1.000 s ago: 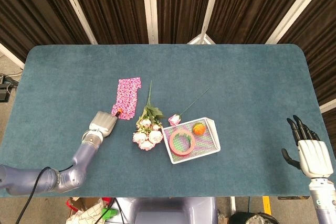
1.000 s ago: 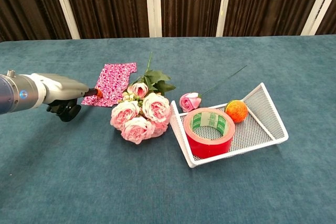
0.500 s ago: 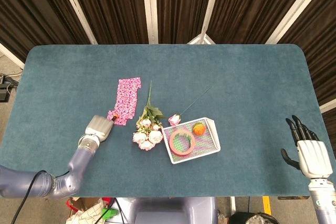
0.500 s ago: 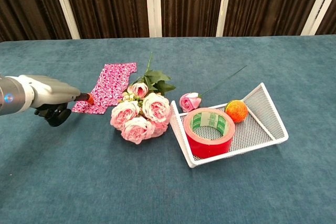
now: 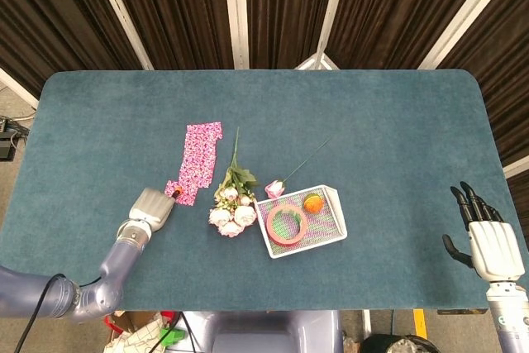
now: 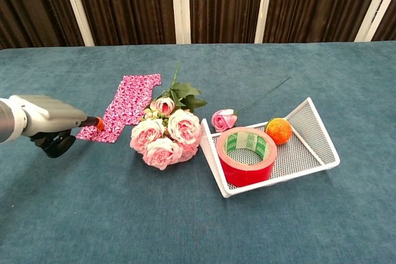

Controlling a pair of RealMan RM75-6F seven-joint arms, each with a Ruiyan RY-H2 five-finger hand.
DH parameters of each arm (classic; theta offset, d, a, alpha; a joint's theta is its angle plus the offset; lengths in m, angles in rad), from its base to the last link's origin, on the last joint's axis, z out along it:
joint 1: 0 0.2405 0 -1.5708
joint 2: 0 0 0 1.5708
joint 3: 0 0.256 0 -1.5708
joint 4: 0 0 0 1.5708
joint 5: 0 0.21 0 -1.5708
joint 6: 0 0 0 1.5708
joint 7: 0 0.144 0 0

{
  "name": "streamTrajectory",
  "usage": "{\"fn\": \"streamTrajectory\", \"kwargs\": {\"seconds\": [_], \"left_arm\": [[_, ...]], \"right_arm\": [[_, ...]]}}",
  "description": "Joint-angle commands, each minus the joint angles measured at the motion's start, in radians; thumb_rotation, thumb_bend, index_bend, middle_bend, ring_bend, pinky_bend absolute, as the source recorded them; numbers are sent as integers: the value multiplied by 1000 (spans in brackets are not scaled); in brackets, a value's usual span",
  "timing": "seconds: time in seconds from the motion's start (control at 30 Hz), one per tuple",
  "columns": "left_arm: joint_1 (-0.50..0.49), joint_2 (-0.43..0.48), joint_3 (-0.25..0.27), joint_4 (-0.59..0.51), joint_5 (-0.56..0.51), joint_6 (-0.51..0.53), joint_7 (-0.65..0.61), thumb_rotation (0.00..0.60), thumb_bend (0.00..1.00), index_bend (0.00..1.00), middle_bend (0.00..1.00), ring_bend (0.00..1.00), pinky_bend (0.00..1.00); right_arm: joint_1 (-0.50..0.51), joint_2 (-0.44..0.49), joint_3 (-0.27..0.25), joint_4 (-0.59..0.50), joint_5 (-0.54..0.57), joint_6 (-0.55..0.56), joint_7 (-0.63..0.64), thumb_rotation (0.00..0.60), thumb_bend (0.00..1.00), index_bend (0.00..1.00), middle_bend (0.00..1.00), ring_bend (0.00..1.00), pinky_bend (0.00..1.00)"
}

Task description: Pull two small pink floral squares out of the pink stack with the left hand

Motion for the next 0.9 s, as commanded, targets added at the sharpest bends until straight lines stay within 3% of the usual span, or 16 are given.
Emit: {"fn": "streamTrajectory", "kwargs": {"seconds": [0.03,0.7,0.9], "left_arm": [[2,15,15,-26,-2,13,4,600,1000,109,834,742,620],[19,100,81,-194,10,93,26,600,1000,104,834,742,620],[31,137,58,-217,115,89,-37,600,1000,64,834,742,620]], "right_arm": [[0,1,0,0,0,1,2,600,367,0,50,150,264],[0,1,0,0,-2,0,1,600,367,0,49,150,264],[2,1,0,-1,2,-6,0,600,366,0,49,150,264]]}}
